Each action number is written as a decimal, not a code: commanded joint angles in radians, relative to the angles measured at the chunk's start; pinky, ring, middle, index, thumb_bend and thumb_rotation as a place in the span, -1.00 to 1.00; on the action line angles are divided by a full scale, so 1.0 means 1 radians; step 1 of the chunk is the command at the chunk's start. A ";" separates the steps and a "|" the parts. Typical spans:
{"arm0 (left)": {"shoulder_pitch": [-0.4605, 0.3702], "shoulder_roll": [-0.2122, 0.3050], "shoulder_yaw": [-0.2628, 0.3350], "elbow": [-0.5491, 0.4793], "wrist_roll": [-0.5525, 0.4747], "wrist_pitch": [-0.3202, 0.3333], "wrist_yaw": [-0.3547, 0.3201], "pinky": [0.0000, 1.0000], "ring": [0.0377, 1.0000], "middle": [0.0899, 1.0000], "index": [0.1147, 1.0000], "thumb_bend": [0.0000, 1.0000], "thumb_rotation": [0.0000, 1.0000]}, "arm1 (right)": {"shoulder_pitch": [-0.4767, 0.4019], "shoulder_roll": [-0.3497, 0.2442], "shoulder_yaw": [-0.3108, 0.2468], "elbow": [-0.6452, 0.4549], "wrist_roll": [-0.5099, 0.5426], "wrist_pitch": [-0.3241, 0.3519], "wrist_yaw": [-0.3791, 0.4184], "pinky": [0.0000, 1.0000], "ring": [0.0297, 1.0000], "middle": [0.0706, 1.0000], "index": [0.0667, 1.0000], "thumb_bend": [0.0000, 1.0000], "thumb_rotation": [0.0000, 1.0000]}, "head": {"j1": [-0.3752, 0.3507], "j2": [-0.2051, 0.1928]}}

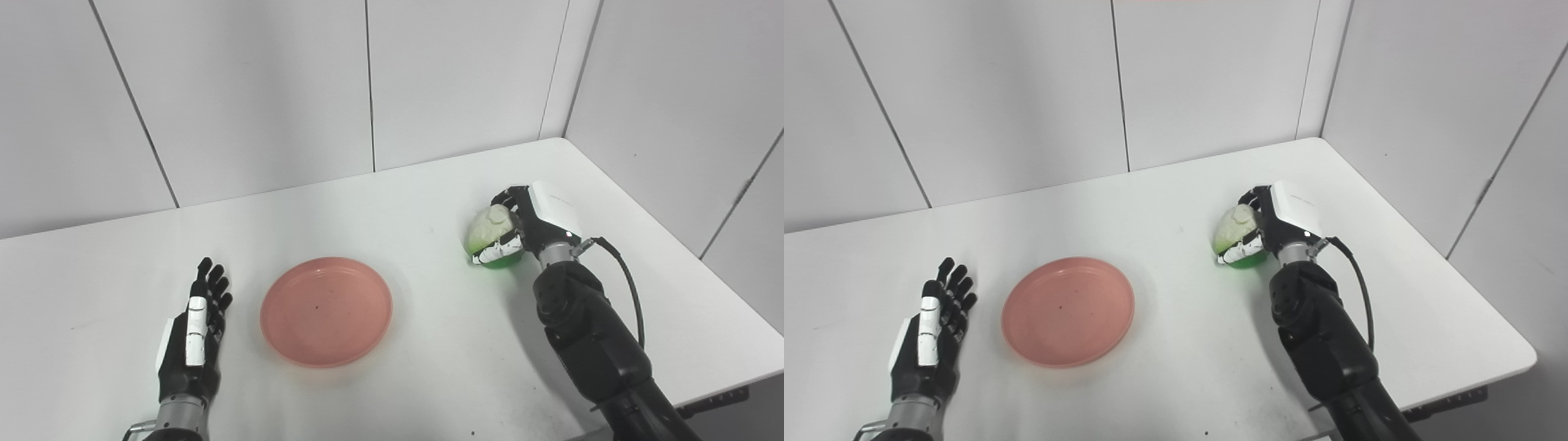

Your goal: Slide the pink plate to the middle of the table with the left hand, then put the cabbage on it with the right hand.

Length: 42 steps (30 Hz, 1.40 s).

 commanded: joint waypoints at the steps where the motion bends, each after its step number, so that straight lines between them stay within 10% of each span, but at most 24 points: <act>1: 0.029 0.007 0.001 0.020 -0.009 0.003 -0.007 1.00 1.00 1.00 1.00 0.38 0.96 | -0.023 -0.015 -0.006 -0.023 -0.006 -0.012 -0.032 -0.61 -0.49 -0.25 -0.09 0.05 -1.00 | 0.001 -0.001; 25: 0.031 0.003 0.002 0.011 -0.012 0.017 -0.010 1.00 1.00 1.00 1.00 0.40 0.94 | -0.028 0.015 0.005 -0.144 0.037 -0.087 -0.086 -0.46 -0.28 -0.14 -0.03 0.03 -1.00 | 0.005 0.003; 42: 0.052 -0.023 -0.043 -0.046 0.028 0.046 0.014 1.00 1.00 1.00 1.00 0.49 0.97 | -0.002 0.088 0.126 -0.267 0.061 -0.235 -0.049 -0.43 -0.30 -0.15 0.00 0.02 -1.00 | 0.163 0.010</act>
